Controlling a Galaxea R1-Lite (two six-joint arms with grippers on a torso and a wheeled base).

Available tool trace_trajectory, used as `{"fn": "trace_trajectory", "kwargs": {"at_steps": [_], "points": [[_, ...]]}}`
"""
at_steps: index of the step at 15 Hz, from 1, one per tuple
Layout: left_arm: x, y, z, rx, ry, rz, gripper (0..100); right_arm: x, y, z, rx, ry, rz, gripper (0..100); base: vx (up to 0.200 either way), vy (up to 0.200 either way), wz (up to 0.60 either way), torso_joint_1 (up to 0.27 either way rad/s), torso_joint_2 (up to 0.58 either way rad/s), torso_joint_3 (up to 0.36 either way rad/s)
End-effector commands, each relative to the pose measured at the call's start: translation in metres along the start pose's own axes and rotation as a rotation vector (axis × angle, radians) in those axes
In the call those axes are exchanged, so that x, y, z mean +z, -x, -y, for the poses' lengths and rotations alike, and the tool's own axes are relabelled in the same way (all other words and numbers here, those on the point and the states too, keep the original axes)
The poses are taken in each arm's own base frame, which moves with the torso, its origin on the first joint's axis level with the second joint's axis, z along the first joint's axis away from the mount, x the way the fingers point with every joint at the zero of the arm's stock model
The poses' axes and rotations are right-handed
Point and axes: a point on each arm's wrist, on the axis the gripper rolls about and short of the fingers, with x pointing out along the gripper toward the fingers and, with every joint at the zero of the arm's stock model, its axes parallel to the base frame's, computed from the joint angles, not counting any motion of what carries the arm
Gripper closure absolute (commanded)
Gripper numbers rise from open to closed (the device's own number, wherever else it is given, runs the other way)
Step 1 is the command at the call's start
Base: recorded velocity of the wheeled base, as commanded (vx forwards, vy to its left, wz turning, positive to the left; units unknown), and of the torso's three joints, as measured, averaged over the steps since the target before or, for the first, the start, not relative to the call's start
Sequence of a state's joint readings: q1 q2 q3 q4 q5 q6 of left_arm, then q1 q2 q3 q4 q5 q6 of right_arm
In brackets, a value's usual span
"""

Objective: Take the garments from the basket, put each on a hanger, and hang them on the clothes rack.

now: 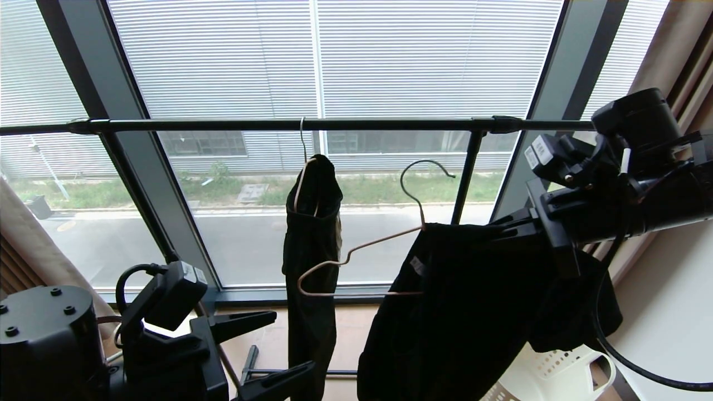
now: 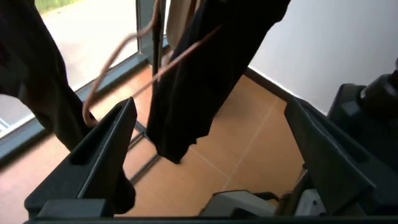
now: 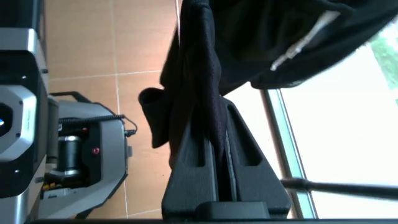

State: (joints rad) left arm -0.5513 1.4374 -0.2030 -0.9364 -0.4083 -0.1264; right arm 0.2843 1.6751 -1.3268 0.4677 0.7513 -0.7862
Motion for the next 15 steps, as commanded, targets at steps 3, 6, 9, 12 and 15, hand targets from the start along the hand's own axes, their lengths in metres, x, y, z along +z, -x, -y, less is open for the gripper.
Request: {"fn": "trace_trajectory", "kwargs": {"at_steps": [3,6,9,12,15], "points": [[-0.006,-0.027,0.0,-0.04,0.079,-0.077,0,0.0,0.018,-0.002,-0.047,-0.04,0.019,100,0.0,0.0,0.0,0.0,0.0,0.0],[-0.002,-0.081,-0.002,-0.074,0.146,-0.129,0,0.005,0.024,-0.008,-0.035,-0.035,0.049,100,0.0,0.0,0.0,0.0,0.0,0.0],[-0.008,-0.116,-0.001,-0.025,0.136,-0.152,0,0.008,0.027,-0.012,-0.037,-0.025,0.056,100,0.0,0.0,0.0,0.0,0.0,0.0],[-0.005,-0.142,-0.004,0.02,0.126,-0.13,0,0.01,0.03,-0.02,-0.029,-0.013,0.061,100,0.0,0.0,0.0,0.0,0.0,0.0],[-0.005,-0.151,-0.003,0.03,0.119,-0.123,0,0.012,0.031,-0.027,-0.019,-0.001,0.066,100,0.0,0.0,0.0,0.0,0.0,0.0]]}}
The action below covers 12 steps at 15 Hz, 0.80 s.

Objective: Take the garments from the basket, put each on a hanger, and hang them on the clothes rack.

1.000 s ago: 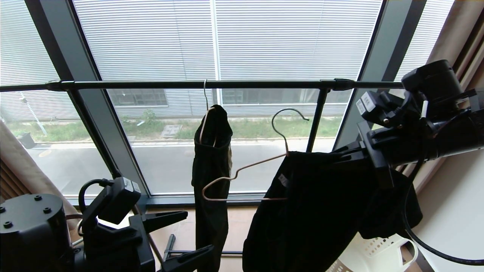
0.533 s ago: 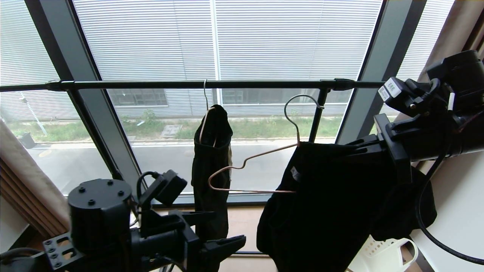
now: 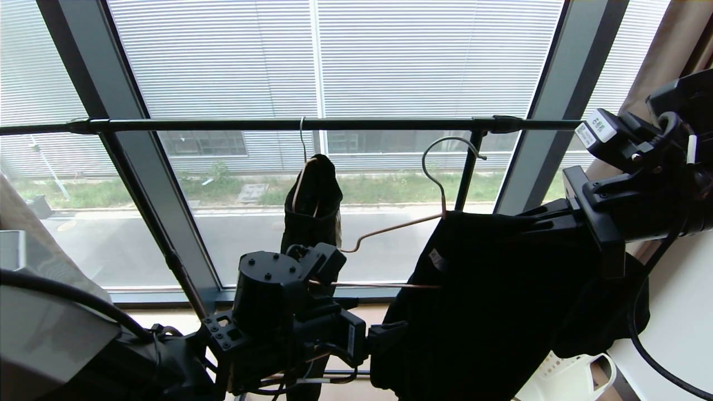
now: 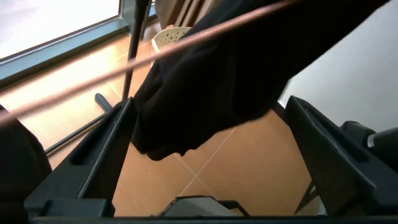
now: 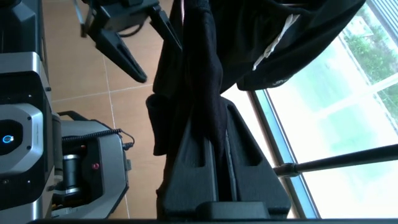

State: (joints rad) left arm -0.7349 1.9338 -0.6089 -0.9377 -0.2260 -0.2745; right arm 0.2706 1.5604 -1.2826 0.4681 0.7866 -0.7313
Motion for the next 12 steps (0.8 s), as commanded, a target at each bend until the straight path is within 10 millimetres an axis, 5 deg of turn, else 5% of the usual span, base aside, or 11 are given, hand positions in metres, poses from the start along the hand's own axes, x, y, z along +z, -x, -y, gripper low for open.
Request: {"fn": "trace_trajectory", "kwargs": {"at_steps": [1,10,11,12], "points": [[-0.007,-0.012,0.001,-0.004,-0.001,-0.029,0,0.004,0.002,-0.007,0.008,0.018,0.01,100,0.0,0.0,0.0,0.0,0.0,0.0],[-0.016,-0.02,0.004,0.023,-0.008,-0.049,0,0.006,0.001,-0.01,0.015,0.028,0.015,100,0.0,0.0,0.0,0.0,0.0,0.0],[-0.017,-0.023,0.005,0.054,-0.013,-0.044,100,0.006,0.001,-0.01,0.016,0.026,0.014,100,0.0,0.0,0.0,0.0,0.0,0.0],[-0.016,-0.023,0.005,0.058,-0.015,-0.042,100,0.006,0.001,-0.01,0.016,0.027,0.014,100,0.0,0.0,0.0,0.0,0.0,0.0]]}}
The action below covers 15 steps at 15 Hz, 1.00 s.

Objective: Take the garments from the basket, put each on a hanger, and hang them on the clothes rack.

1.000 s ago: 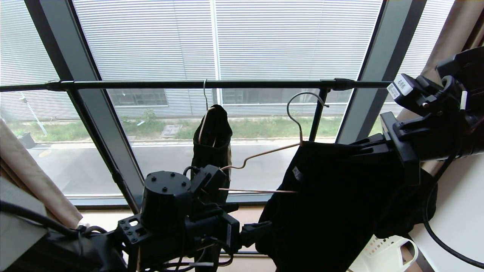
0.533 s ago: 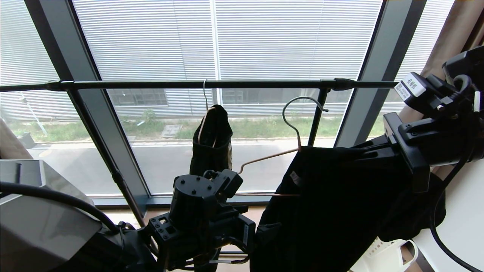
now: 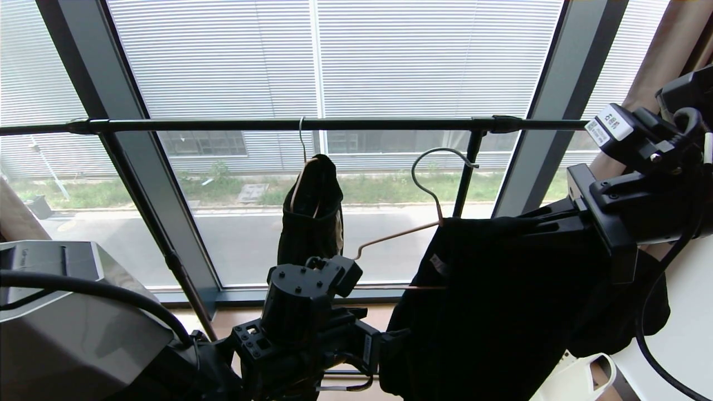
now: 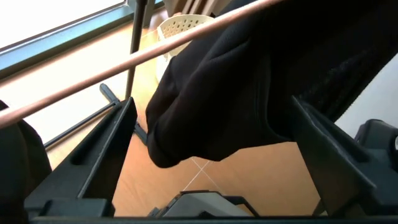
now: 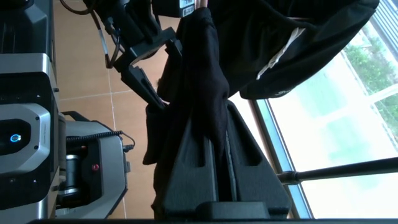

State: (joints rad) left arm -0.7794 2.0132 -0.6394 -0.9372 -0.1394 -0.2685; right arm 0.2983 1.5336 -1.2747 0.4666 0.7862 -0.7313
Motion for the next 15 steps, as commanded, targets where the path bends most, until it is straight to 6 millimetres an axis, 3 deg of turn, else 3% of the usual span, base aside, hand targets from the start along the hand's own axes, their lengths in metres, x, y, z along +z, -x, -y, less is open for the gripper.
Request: {"fn": "trace_trajectory", "kwargs": {"at_steps": [1,15], "points": [[-0.001,-0.002,0.001,-0.002,-0.001,-0.004,100,0.0,0.0,0.0,0.001,0.001,0.001,100,0.0,0.0,0.0,0.0,0.0,0.0],[0.006,0.024,-0.005,0.039,0.005,0.037,100,-0.014,0.022,0.008,-0.089,-0.05,-0.012,100,0.0,0.0,0.0,0.0,0.0,0.0]]}}
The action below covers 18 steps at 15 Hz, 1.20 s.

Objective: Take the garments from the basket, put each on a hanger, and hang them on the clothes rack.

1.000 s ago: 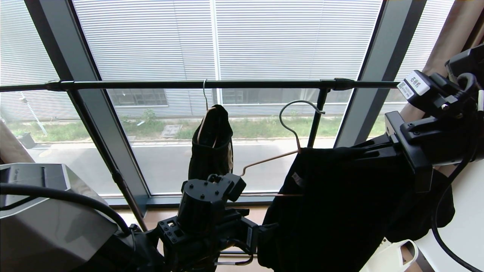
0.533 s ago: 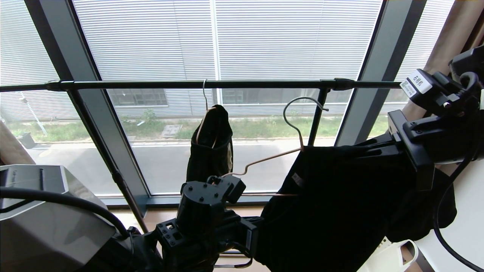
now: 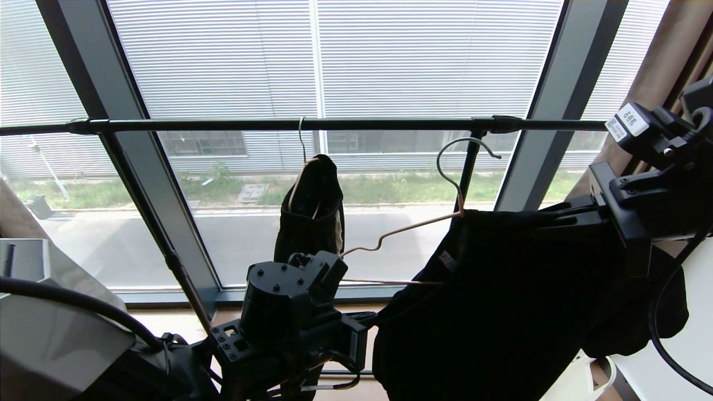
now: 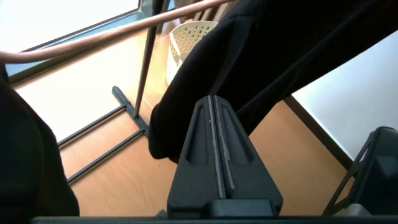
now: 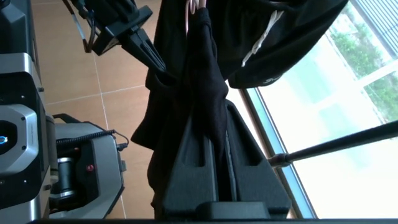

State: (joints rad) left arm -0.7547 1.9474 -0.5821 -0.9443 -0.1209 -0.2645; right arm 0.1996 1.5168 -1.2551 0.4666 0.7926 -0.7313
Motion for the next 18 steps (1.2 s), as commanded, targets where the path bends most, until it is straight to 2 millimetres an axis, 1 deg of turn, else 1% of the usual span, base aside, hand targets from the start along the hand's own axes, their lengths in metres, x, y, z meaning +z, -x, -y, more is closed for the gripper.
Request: {"fn": "trace_trajectory", "kwargs": {"at_steps": [1,5,9,14,18], "points": [[0.002,0.004,-0.001,0.006,0.002,0.009,100,-0.001,0.003,0.0,-0.008,-0.003,0.0,100,0.0,0.0,0.0,0.0,0.0,0.0],[0.002,0.006,-0.013,0.045,0.016,0.012,100,0.001,0.007,-0.002,-0.019,0.005,0.006,100,0.0,0.0,0.0,0.0,0.0,0.0],[0.007,0.01,-0.028,0.125,0.036,0.039,100,0.002,0.01,-0.006,-0.024,0.009,0.01,100,0.0,0.0,0.0,0.0,0.0,0.0],[0.017,0.026,-0.037,0.155,0.015,0.119,100,-0.002,0.015,-0.007,-0.042,-0.004,0.003,100,0.0,0.0,0.0,0.0,0.0,0.0],[0.027,0.034,-0.042,0.17,0.014,0.163,100,-0.009,0.017,-0.008,-0.045,-0.024,-0.009,100,0.0,0.0,0.0,0.0,0.0,0.0]]}}
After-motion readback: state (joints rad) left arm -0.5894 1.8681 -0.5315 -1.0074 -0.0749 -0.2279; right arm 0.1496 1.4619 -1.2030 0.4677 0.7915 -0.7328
